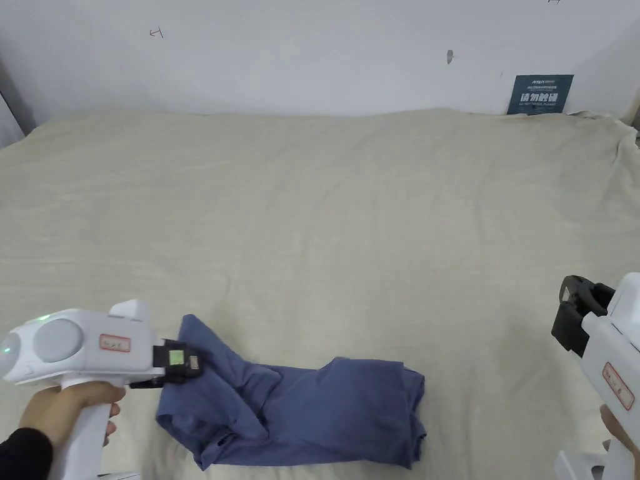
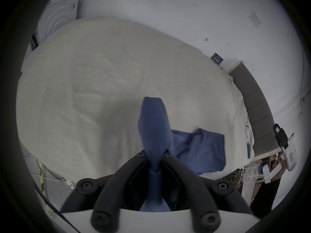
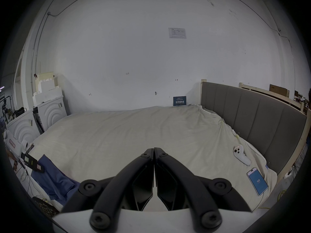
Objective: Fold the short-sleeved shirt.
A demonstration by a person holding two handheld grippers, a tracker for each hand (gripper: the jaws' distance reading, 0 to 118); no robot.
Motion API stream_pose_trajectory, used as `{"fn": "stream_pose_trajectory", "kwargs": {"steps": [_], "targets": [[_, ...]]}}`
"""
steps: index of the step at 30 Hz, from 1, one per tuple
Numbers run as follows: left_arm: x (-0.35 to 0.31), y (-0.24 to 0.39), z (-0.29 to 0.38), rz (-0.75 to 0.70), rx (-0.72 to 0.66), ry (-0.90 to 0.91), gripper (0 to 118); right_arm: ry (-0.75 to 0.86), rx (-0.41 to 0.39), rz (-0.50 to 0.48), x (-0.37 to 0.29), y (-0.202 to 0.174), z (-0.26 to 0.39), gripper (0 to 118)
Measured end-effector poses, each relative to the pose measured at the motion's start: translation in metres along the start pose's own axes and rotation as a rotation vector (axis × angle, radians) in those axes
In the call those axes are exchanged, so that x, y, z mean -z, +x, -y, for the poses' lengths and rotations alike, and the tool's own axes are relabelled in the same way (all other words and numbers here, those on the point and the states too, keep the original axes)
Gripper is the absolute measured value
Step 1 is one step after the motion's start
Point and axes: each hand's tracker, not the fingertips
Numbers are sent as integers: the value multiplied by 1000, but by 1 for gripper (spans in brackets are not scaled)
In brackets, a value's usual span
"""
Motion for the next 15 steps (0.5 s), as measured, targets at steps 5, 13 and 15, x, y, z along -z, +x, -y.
{"fn": "stream_pose_trajectory", "kwargs": {"steps": [5, 13, 15], "targets": [[22, 81, -3, 65, 156, -54, 8, 11, 10, 16, -6, 10, -1, 0], [110, 170, 10, 72, 292, -180, 8, 6, 26, 49, -12, 30, 6, 0], [137, 184, 17, 60, 306, -216, 8, 2, 27, 57, -13, 34, 7, 0]]}}
